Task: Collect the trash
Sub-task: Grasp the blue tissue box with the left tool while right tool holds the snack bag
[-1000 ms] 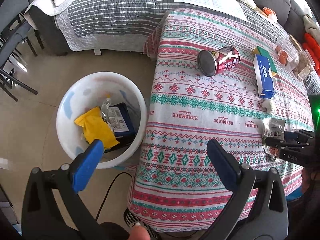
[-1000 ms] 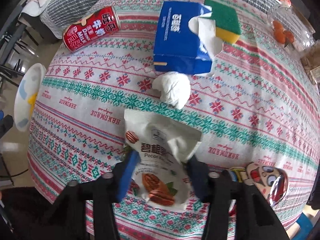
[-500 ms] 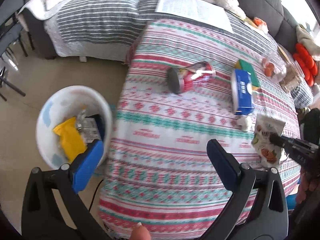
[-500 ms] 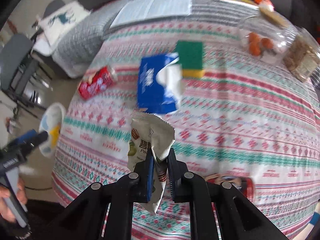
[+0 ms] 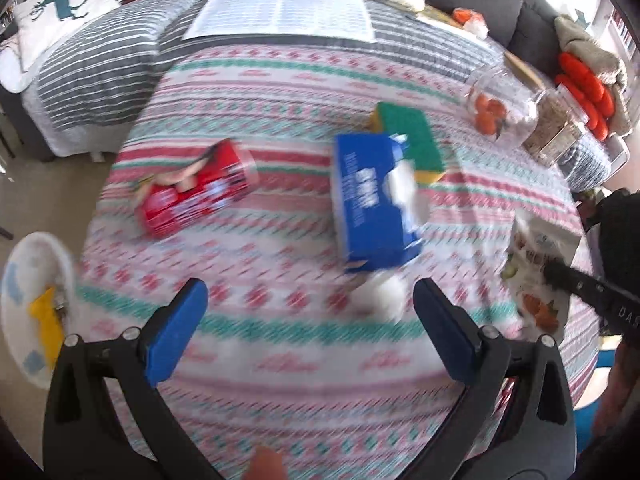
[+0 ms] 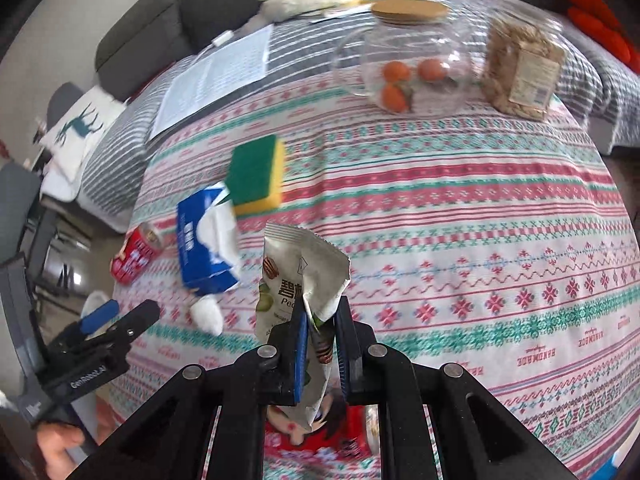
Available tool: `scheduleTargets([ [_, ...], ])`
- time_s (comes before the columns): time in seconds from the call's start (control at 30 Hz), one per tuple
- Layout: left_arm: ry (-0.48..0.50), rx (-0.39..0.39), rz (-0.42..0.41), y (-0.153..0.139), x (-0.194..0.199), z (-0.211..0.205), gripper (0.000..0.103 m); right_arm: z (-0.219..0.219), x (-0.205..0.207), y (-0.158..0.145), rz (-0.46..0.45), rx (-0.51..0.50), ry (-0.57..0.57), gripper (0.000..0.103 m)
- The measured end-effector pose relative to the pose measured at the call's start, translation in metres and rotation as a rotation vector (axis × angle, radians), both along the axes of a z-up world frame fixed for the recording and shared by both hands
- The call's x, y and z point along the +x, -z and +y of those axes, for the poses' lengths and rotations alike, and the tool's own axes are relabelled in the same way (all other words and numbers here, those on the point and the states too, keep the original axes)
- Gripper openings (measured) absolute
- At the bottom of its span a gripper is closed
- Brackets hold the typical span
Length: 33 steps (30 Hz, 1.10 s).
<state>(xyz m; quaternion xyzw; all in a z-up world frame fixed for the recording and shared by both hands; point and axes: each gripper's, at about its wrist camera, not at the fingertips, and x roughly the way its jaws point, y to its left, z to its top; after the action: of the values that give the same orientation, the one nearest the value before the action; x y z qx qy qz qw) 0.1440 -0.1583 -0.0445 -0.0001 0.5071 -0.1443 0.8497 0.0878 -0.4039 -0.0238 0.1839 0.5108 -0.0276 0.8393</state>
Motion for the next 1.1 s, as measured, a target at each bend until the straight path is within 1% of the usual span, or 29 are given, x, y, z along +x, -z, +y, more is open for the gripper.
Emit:
scheduleTargets([
  [0.13,-0.008,-0.058,0.007,0.009,0.009,-0.018,0.094,-0.014,0.003,0.001,0.000,0.020,0.025,0.014],
  [0.2,-0.007,-0.077,0.021,0.014,0.012,-0.025,0.089,-0.018,0.007,0.001,-0.004,0.014,0.021,0.014],
  [0.33,0.028,-0.095,0.062,0.025,0.018,-0.037,0.086,-0.023,0.012,0.004,-0.003,0.031,0.021,0.014],
  [0.43,0.041,-0.086,0.088,0.034,0.021,-0.042,0.078,-0.024,0.012,0.005,0.001,0.031,0.018,0.014],
  [0.47,0.039,-0.088,0.098,0.037,0.022,-0.042,0.074,-0.024,0.012,0.004,0.000,0.025,0.014,0.014],
  [0.5,0.036,-0.087,0.102,0.039,0.023,-0.043,0.069,-0.024,0.012,0.003,-0.003,0.020,0.011,0.014],
  [0.53,0.032,-0.080,0.096,0.039,0.023,-0.043,0.067,-0.023,0.012,0.002,-0.006,0.016,0.008,0.014],
  [0.57,0.036,-0.076,0.087,0.038,0.023,-0.044,0.059,-0.024,0.012,0.001,-0.008,0.015,0.006,0.014],
  [0.6,0.049,-0.078,0.086,0.037,0.023,-0.045,0.045,-0.025,0.012,0.001,-0.007,0.013,0.006,0.014],
  [0.63,0.062,-0.083,0.091,0.036,0.023,-0.045,0.036,-0.025,0.012,0.001,-0.005,0.013,0.006,0.014],
  [0.67,0.072,-0.083,0.097,0.037,0.023,-0.046,0.020,-0.026,0.012,0.002,-0.002,0.013,0.008,0.014],
  [0.7,0.076,-0.081,0.099,0.037,0.024,-0.046,0.010,-0.026,0.011,0.002,0.001,0.013,0.009,0.014],
  [0.73,0.079,-0.080,0.097,0.036,0.023,-0.044,0.009,-0.027,0.011,0.001,0.002,0.015,0.010,0.014],
  [0.8,0.079,-0.080,0.084,0.033,0.021,-0.040,0.005,-0.026,0.010,-0.002,-0.001,0.014,0.014,0.014],
  [0.9,0.088,-0.093,0.060,0.023,0.017,-0.034,0.001,-0.024,0.008,-0.007,-0.011,0.012,0.015,0.014],
  [1.1,0.091,-0.123,0.026,0.003,0.009,-0.018,0.001,-0.010,0.004,-0.016,-0.024,0.020,0.013,0.014],
])
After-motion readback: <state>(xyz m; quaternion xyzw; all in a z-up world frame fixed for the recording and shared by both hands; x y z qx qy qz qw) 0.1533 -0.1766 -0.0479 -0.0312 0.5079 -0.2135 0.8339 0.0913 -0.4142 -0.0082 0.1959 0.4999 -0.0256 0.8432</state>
